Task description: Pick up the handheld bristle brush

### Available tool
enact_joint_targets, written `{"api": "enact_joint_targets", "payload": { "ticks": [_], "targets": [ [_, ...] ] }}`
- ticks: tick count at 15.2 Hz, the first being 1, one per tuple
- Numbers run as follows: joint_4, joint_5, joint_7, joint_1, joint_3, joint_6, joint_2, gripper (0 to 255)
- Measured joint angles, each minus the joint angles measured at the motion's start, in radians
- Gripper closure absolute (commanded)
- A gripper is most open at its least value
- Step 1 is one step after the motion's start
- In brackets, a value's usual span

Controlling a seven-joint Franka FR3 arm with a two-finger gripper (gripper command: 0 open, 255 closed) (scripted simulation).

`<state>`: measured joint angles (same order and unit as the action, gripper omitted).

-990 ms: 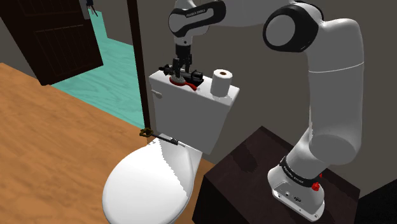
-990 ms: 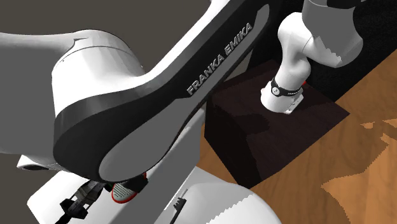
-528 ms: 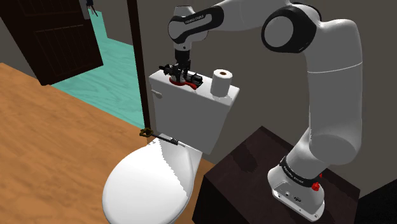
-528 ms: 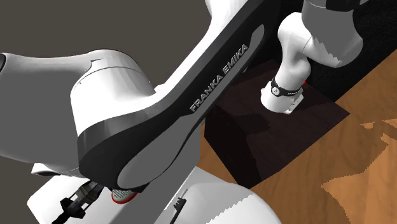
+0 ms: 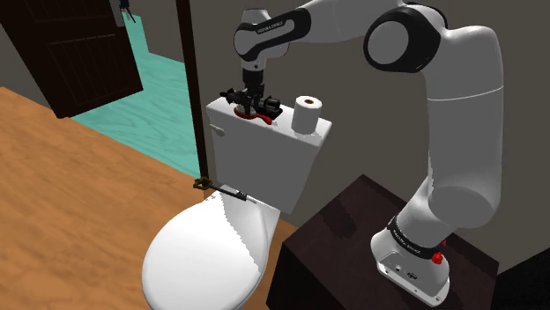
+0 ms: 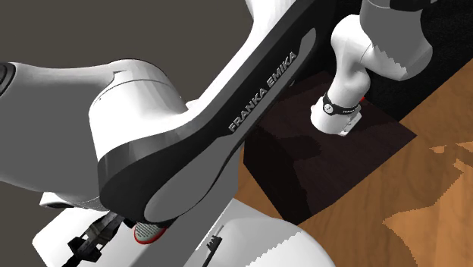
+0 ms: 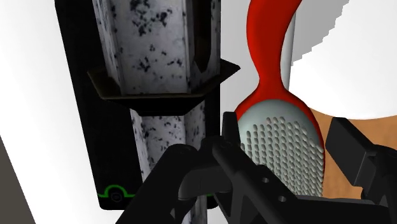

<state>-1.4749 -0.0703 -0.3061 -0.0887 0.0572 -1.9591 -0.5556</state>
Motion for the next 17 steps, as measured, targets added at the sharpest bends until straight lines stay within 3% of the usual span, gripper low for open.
{"api": "enact_joint_targets", "payload": {
  "ticks": [17],
  "targets": [
    [0.147,0.006,0.009,0.003,0.003,0.191,0.019,255]
  ]
}}
